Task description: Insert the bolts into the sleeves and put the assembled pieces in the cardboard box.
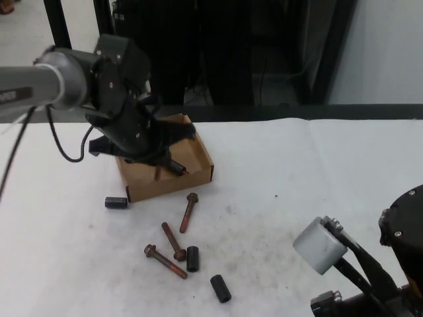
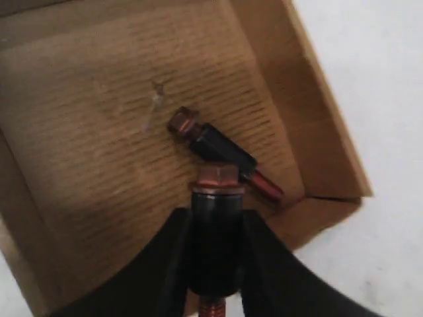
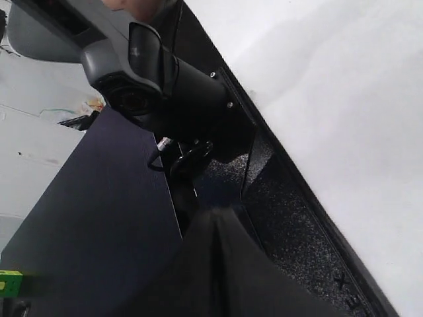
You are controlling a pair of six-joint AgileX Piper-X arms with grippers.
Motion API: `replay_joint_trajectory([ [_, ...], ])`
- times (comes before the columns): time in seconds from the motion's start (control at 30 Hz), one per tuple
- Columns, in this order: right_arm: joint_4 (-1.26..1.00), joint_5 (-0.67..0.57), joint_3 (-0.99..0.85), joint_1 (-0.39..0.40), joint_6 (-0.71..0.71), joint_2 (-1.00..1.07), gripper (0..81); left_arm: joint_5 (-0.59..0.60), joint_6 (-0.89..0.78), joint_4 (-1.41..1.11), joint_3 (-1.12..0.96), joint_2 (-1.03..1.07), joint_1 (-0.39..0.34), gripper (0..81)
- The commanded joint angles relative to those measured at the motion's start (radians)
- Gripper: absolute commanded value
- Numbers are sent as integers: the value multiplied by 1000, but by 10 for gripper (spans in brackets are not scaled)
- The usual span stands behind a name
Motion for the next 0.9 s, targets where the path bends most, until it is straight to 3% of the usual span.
replay_joint_trajectory([
  [0.0, -4, -38, -4, -28, -34, -7, 2, -41, 39, 26, -56, 50, 21, 8],
  [0.2, 57, -36, -4, -98, -31, 39, 2, -85, 90, -12, -67, 97, 59, 8],
  [0.6, 96, -67, -118, -186, -48, 352, 2, -74, 199, -136, -67, 104, 78, 11],
  [0.73, 167, -56, -192, -200, -130, 440, 2, -19, 200, -148, -67, 104, 78, 155],
  [0.87, 236, -28, -250, -218, -199, 497, 47, -5, 174, -148, -67, 104, 79, 449],
])
